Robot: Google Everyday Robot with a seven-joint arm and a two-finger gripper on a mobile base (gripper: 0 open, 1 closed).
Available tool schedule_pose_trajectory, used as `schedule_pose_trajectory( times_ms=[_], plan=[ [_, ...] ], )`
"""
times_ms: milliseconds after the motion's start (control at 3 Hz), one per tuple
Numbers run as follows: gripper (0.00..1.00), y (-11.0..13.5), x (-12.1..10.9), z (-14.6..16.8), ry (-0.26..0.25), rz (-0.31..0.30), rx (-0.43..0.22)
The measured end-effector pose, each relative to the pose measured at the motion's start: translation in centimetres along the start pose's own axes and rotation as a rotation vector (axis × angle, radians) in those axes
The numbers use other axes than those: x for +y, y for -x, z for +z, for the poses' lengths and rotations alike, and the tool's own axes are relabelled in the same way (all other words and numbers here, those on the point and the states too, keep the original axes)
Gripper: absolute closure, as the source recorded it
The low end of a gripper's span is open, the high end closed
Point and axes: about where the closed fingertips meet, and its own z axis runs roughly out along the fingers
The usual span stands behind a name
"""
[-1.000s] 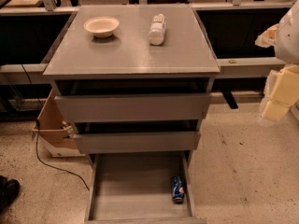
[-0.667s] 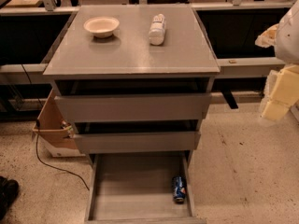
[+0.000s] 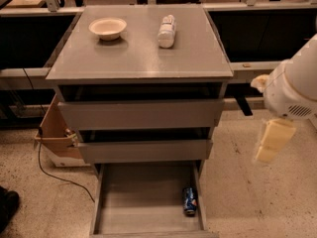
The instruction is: Pick pepsi can from bottom drawer and place on counter
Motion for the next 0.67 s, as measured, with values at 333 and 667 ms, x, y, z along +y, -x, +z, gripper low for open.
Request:
schedule_pose_trajectory(
  times_ms=[333,667],
  plan=[
    [0.0,-0.7,1.6,6.6,0.026,-0.012,-0.008],
    [0.0,-0.2,4.3,13.1,0.048,-0.04,-0.016]
  ],
)
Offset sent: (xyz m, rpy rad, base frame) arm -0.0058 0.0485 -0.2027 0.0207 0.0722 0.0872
